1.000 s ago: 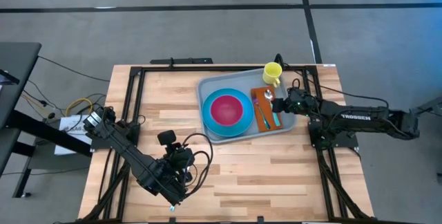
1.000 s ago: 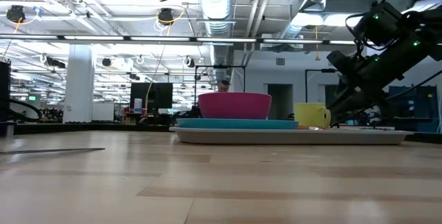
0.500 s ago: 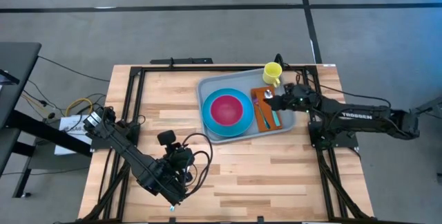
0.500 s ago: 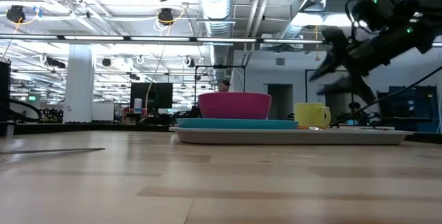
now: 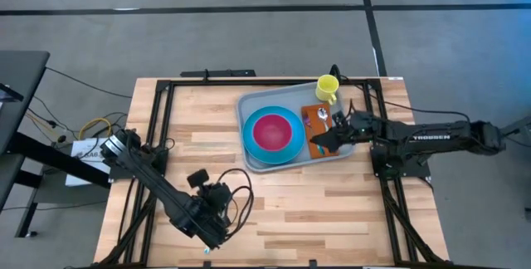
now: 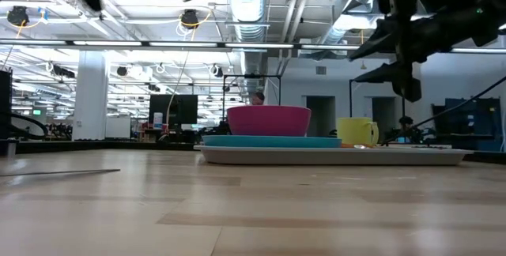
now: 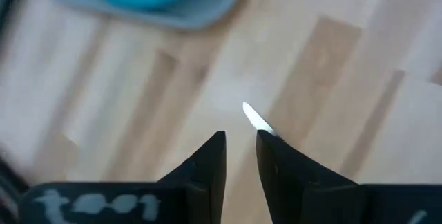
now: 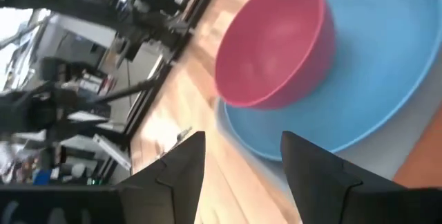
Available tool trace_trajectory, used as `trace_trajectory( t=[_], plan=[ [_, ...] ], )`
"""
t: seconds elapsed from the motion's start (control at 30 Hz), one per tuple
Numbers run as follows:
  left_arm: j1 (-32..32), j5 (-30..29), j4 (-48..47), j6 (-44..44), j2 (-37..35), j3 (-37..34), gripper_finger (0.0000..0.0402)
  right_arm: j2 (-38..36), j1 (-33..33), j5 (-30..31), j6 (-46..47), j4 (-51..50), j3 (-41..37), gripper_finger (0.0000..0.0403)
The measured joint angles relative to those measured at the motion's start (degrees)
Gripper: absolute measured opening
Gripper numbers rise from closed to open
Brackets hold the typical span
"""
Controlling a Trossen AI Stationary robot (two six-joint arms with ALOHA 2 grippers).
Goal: Set up tray
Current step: Put the blue white knife on top of the orange napkin to the middle of the green spoon and purple fork
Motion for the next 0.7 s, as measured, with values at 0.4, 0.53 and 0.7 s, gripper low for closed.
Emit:
trace_trajectory(
  t=[0.4, 0.53, 0.7],
  plan=[
    [0.04, 11.96, 28.95, -6.48, 0.02, -15.94, 0.0082, 0.02, 4.06, 0.11, -8.00, 0.35, 0.00, 0.0182],
    [0.04, 12.40, 32.73, -7.00, 0.01, -19.18, 0.0094, 0.02, 5.20, 0.11, -12.11, 0.51, 0.00, 0.0181],
    [0.02, 16.52, 32.59, -8.91, 0.01, -21.61, 0.0111, 0.03, 6.72, 0.12, -17.27, 2.13, 0.00, 0.0184]
  ],
)
